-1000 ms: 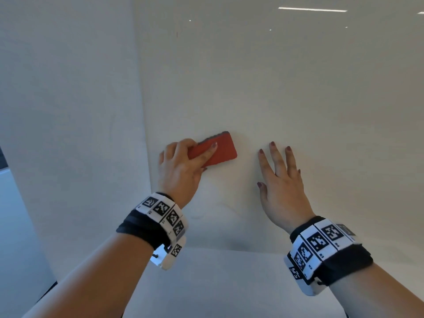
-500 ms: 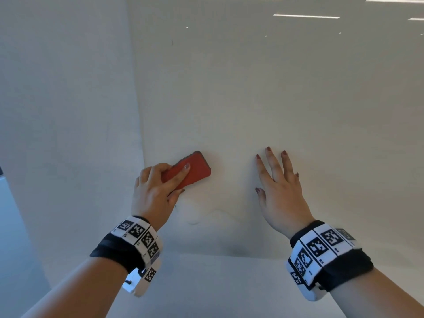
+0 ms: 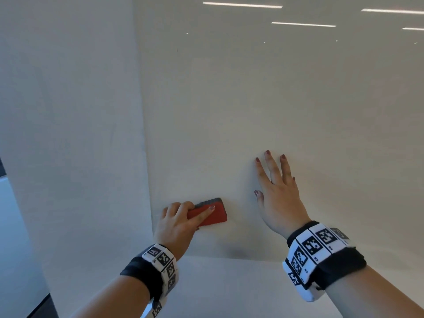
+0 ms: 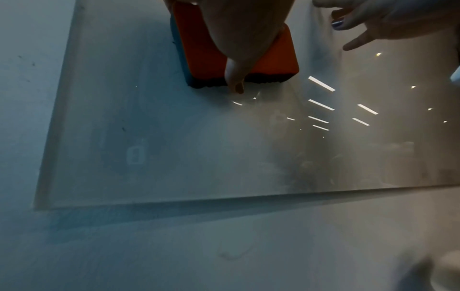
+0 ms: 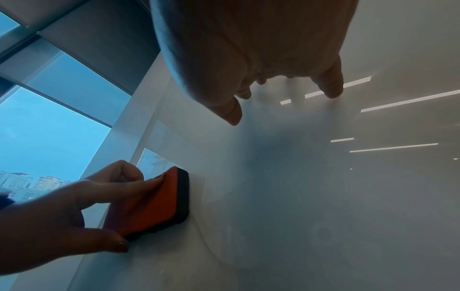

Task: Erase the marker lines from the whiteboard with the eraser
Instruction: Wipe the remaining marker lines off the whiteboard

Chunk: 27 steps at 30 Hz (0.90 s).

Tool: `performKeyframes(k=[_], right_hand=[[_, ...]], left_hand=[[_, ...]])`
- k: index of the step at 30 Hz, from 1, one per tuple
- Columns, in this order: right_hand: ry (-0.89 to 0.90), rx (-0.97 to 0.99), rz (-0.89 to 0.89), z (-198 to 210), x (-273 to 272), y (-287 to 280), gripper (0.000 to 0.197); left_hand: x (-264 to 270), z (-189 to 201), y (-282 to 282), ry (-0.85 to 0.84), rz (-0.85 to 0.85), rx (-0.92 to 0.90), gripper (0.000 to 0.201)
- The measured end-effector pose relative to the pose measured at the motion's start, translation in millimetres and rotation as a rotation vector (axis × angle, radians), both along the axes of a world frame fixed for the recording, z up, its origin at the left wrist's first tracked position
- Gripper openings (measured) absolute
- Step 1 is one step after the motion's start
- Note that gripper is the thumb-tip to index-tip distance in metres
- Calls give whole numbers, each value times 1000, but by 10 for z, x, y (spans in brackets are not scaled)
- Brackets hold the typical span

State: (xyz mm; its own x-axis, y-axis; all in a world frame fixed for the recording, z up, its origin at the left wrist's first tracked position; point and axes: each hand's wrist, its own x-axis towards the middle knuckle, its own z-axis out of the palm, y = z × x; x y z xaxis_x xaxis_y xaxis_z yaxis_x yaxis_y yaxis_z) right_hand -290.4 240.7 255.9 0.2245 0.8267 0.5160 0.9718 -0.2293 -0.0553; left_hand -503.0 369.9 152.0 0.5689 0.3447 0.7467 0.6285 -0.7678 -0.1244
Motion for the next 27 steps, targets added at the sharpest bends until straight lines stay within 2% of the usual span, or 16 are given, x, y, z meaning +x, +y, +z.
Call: performKeyframes(k=[7,9,14,19,21,24,27], right_hand=[[8,23,-3,-20,-24,24,68],[9,28,-8,-26,-31,27,69],[-1,23,-18,-28,-27,33,68],[-1,20,-37,-42,-37,35,69],[3,26,-36,-47,-42,42,69],[14,28,-38,-61,-51,43,68],[16,29,-36,-50,-41,29,68]], left_hand=[[-169,619,125,-143,71,66,77],[-214,667,160,-150,77,66,77],[-291,475,225,-103,54,95,78],[-309,89,294,-64,-12,132,78],[-282,-71,325,-47,-35,149,72],[-209,-256,326,63,-78,171,60],[-135,-286,306,163,-103,196,65]])
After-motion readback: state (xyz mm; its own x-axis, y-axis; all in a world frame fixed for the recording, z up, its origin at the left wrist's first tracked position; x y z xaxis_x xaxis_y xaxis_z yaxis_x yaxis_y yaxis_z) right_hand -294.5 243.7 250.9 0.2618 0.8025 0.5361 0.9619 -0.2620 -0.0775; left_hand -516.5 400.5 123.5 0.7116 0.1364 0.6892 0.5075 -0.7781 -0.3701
